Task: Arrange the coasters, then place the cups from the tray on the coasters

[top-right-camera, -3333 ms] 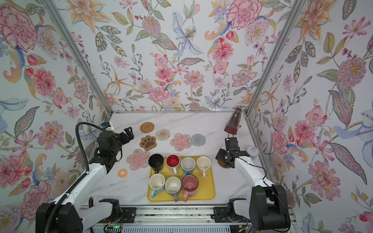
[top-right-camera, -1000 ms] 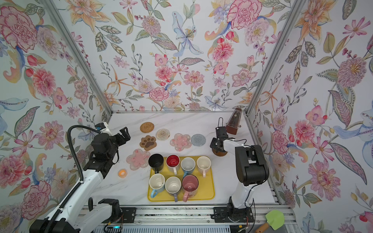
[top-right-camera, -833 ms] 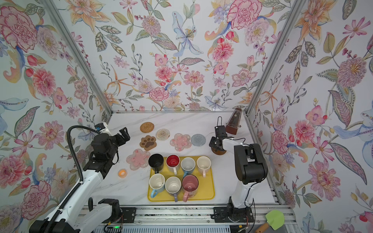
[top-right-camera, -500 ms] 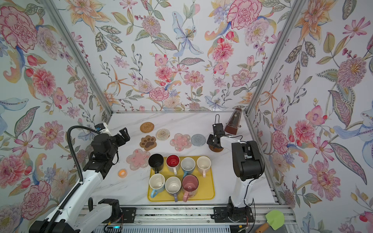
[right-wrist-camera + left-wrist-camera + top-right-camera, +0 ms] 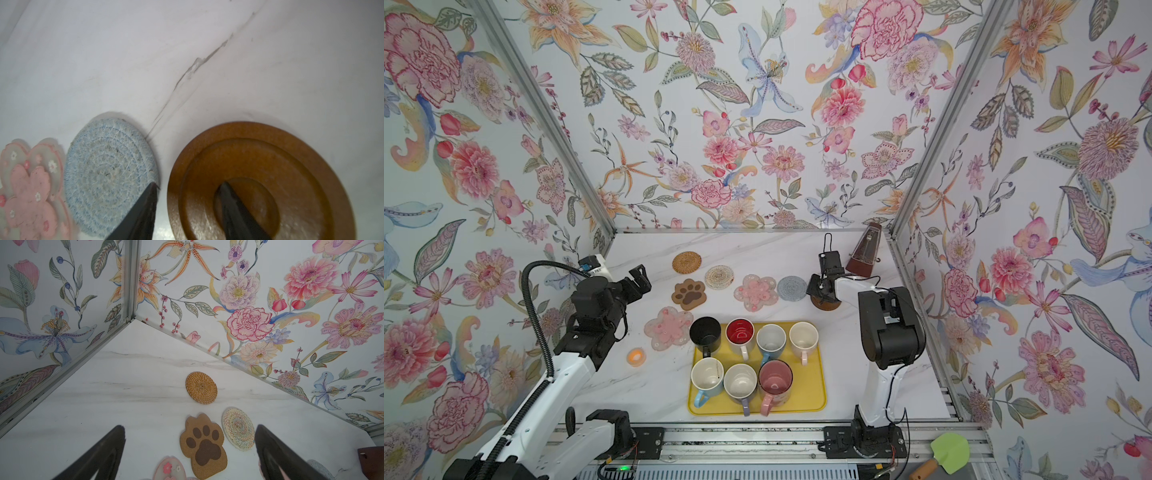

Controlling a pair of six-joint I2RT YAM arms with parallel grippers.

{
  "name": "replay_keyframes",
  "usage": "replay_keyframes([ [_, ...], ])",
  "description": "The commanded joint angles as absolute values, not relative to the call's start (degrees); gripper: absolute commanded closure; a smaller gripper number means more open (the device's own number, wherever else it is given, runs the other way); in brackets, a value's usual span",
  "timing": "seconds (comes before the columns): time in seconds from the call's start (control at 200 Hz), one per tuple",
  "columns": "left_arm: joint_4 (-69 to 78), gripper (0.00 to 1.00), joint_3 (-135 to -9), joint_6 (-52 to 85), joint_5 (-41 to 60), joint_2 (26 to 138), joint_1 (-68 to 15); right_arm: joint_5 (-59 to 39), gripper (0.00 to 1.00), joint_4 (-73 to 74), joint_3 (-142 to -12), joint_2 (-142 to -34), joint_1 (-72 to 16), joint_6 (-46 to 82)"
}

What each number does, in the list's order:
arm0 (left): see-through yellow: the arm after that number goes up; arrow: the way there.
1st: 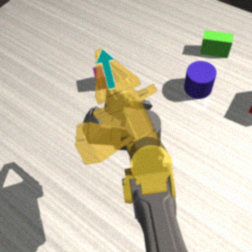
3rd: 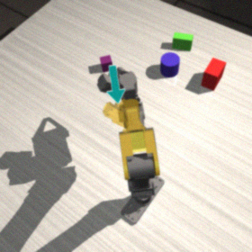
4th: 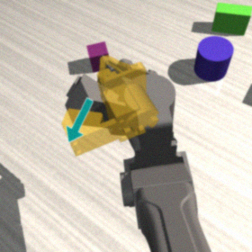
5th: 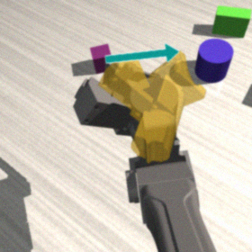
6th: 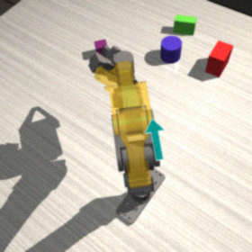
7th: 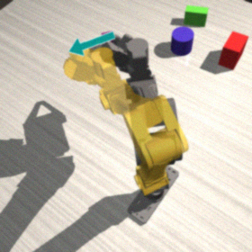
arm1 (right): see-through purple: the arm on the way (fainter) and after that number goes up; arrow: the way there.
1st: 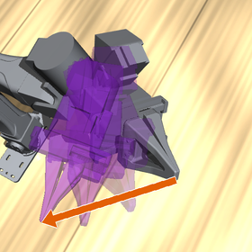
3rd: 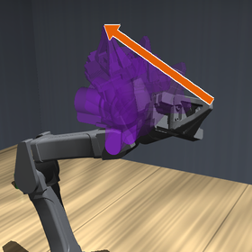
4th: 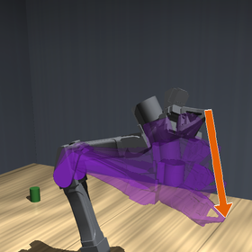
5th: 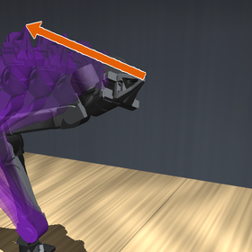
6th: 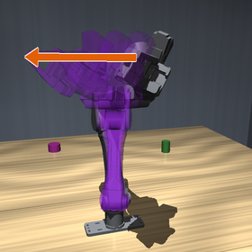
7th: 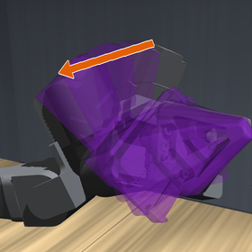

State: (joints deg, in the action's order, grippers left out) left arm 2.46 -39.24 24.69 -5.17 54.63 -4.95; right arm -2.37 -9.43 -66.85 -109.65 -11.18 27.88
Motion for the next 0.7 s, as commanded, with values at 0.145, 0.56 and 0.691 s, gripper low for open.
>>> replay_keyframes([
  [0.145, 1.58, 0.01, -38.15, 23.71, -5.58, 55.46, -5.4, -3.19, 0.46, -12.41, -69.33, -106.82, -10.88, 26.89],
  [0.56, -1.03, 0.04, -40.96, 24.55, -1.67, 63.47, -6.24, -1.61, 0.17, -3.04, -59.75, -84.47, -9.82, 25.97],
  [0.691, -5.44, 0.1, -44.76, 23.46, -2.84, 68.05, -7.98, -0.52, 0.02, 0.69, -55.34, -80.41, -9.67, 25.81],
])
